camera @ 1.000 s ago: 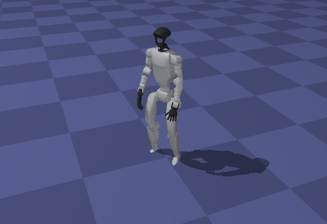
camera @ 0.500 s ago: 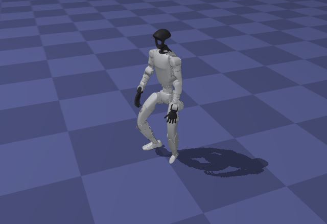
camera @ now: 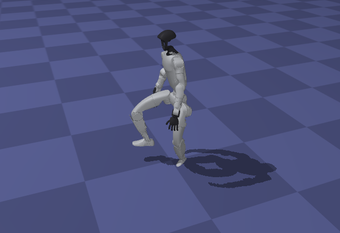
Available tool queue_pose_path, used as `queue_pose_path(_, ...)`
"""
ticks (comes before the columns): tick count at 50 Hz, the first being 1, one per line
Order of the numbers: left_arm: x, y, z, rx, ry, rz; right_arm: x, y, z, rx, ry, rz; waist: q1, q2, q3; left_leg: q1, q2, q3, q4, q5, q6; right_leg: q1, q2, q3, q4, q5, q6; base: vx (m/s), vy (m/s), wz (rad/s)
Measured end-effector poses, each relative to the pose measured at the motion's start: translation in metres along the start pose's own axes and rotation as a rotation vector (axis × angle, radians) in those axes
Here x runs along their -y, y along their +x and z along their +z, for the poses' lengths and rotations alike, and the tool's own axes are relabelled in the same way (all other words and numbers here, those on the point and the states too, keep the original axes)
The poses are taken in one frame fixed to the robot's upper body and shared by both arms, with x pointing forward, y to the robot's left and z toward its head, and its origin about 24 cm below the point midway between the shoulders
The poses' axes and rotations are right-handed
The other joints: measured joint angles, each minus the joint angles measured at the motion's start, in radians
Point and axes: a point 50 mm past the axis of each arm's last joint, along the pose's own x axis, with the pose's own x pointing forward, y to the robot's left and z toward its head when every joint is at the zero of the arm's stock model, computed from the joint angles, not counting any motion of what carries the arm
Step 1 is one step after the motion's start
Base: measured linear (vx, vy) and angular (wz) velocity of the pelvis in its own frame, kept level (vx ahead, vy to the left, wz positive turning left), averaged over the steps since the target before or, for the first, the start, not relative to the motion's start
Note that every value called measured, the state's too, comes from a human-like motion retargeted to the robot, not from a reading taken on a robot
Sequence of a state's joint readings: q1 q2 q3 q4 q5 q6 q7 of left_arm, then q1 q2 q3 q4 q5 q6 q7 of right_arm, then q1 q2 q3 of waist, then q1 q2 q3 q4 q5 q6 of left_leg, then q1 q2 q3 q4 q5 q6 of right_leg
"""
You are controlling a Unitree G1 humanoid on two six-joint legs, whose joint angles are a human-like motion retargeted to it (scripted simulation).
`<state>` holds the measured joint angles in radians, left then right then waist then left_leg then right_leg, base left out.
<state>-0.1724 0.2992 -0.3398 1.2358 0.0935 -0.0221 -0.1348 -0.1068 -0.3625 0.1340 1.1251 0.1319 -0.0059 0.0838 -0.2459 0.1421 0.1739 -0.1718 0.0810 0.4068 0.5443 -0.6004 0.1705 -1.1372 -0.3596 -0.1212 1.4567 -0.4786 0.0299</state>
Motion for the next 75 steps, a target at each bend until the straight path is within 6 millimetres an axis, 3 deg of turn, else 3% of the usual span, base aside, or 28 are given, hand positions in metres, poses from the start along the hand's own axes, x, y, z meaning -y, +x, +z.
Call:
queue_pose_path(4, -0.006, 0.000, 0.008, 0.025, 0.000, 0.013, 0.008, -0.006, -0.024, -0.060, 0.044, -0.035, -0.008, 0.011, 0.015, -0.006, 0.015, 0.003, 0.033, -0.008, -0.004, -0.022, 0.018, -0.009, 0.009, -0.008, -0.007, 0.07, -0.05, -0.38)
queue_pose_path(8, -0.013, 0.000, 0.018, 0.050, 0.011, 0.026, 0.024, -0.007, -0.015, -0.017, 0.073, -0.089, -0.018, 0.021, 0.027, -0.015, 0.033, 0.005, 0.068, -0.005, -0.011, -0.035, 0.035, -0.020, 0.035, -0.026, -0.022, 0.08, -0.08, -0.37)
queue_pose_path(13, -0.025, 0.000, 0.036, 0.096, 0.042, 0.058, 0.053, -0.011, 0.018, 0.119, 0.103, -0.191, -0.041, 0.034, 0.047, -0.032, 0.061, -0.002, 0.116, 0.028, -0.030, -0.044, 0.065, -0.035, 0.061, -0.038, -0.032, 0.08, -0.10, -0.36)
queue_pose_path(18, -0.042, -0.003, 0.062, 0.157, 0.106, 0.112, 0.096, -0.031, 0.079, 0.384, 0.097, -0.342, -0.061, 0.051, 0.081, -0.063, 0.096, -0.098, 0.161, 0.165, -0.096, -0.028, 0.127, -0.065, 0.058, -0.046, -0.050, 0.10, -0.13, -0.57)
queue_pose_path(22, -0.059, -0.008, 0.083, 0.206, 0.188, 0.169, 0.133, -0.076, 0.143, 0.693, 0.042, -0.500, -0.079, 0.060, 0.105, -0.087, 0.118, -0.158, 0.191, 0.321, -0.148, -0.005, 0.176, -0.086, 0.041, -0.063, -0.072, 0.12, -0.12, -0.51)
queue_pose_path(26, -0.072, -0.013, 0.099, 0.238, 0.268, 0.218, 0.157, -0.145, 0.199, 1.017, -0.059, -0.664, -0.084, 0.061, 0.117, -0.116, 0.096, -0.253, 0.202, 0.526, -0.234, 0.025, 0.231, -0.096, 0.008, -0.082, -0.101, 0.15, -0.10, -0.60)
queue_pose_path(30, -0.078, -0.016, 0.106, 0.245, 0.329, 0.245, 0.161, -0.211, 0.233, 1.281, -0.183, -0.799, -0.068, 0.053, 0.113, -0.140, 0.005, -0.425, 0.135, 0.597, -0.366, 0.060, 0.288, -0.083, -0.043, -0.090, -0.127, 0.19, -0.07, -0.72)
queue_pose_path(33, -0.076, -0.015, 0.106, 0.244, 0.354, 0.238, 0.155, -0.247, 0.245, 1.416, -0.266, -0.865, -0.065, 0.037, 0.109, -0.150, -0.021, -0.459, 0.125, 0.707, -0.426, 0.101, 0.306, -0.061, -0.088, -0.095, -0.140, 0.20, -0.04, -0.47)
queue_pose_path(37, -0.063, -0.011, 0.099, 0.230, 0.355, 0.190, 0.143, -0.275, 0.250, 1.526, -0.345, -0.900, -0.064, -0.003, 0.098, -0.173, -0.065, -0.431, 0.185, 0.832, -0.432, 0.169, 0.306, -0.010, -0.142, -0.111, -0.135, 0.20, 0.03, -0.43)
queue_pose_path(42, -0.042, -0.004, 0.077, 0.184, 0.315, 0.112, 0.128, -0.285, 0.244, 1.597, -0.365, -0.899, -0.030, -0.029, 0.097, -0.226, -0.030, -0.421, 0.398, 0.823, -0.432, 0.286, 0.368, 0.016, -0.238, -0.117, -0.136, 0.20, -0.02, -0.79)
queue_pose_path(45, -0.031, -0.002, 0.064, 0.160, 0.279, 0.084, 0.124, -0.287, 0.237, 1.628, -0.329, -0.910, 0.011, -0.027, 0.100, -0.282, 0.028, -0.408, 0.610, 0.752, -0.389, 0.365, 0.432, 0.029, -0.319, -0.104, -0.134, 0.20, 0.00, -1.03)
queue_pose_path(50, -0.020, 0.001, 0.054, 0.141, 0.188, 0.070, 0.126, -0.282, 0.224, 1.658, -0.169, -0.949, 0.075, -0.056, 0.095, -0.414, 0.099, -0.360, 0.997, 0.524, -0.219, 0.478, 0.483, 0.082, -0.458, -0.062, -0.106, 0.18, 0.06, -0.85)
queue_pose_path(57, -0.011, 0.003, 0.037, 0.098, 0.078, 0.091, 0.128, -0.263, 0.203, 1.655, 0.065, -0.981, 0.129, -0.145, 0.079, -0.694, 0.086, -0.336, 1.365, 0.209, -0.081, 0.599, 0.481, 0.172, -0.632, -0.011, -0.057, 0.16, 0.07, -0.62)
queue_pose_path(62, -0.008, 0.003, 0.022, 0.063, 0.005, 0.133, 0.124, -0.255, 0.195, 1.663, 0.147, -1.000, 0.137, -0.197, 0.093, -0.877, 0.054, -0.300, 1.383, 0.094, -0.057, 0.671, 0.476, 0.224, -0.695, -0.002, -0.018, 0.14, 0.08, -0.58)
queue_pose_path(67, -0.012, 0.001, 0.012, 0.050, -0.067, 0.208, 0.116, -0.254, 0.190, 1.704, 0.200, -1.042, 0.136, -0.228, 0.120, -0.950, 0.044, -0.261, 1.245, 0.067, -0.078, 0.735, 0.484, 0.265, -0.725, -0.002, 0.010, 0.13, 0.06, -0.61)
queue_pose_path(75, -0.034, -0.006, 0.024, 0.134, -0.112, 0.394, 0.103, -0.259, 0.166, 1.749, 0.289, -1.206, 0.108, -0.256, 0.137, -0.922, 0.037, -0.206, 1.049, 0.059, -0.094, 0.787, 0.487, 0.297, -0.746, 0.001, 0.042, 0.16, 0.04, -0.39)
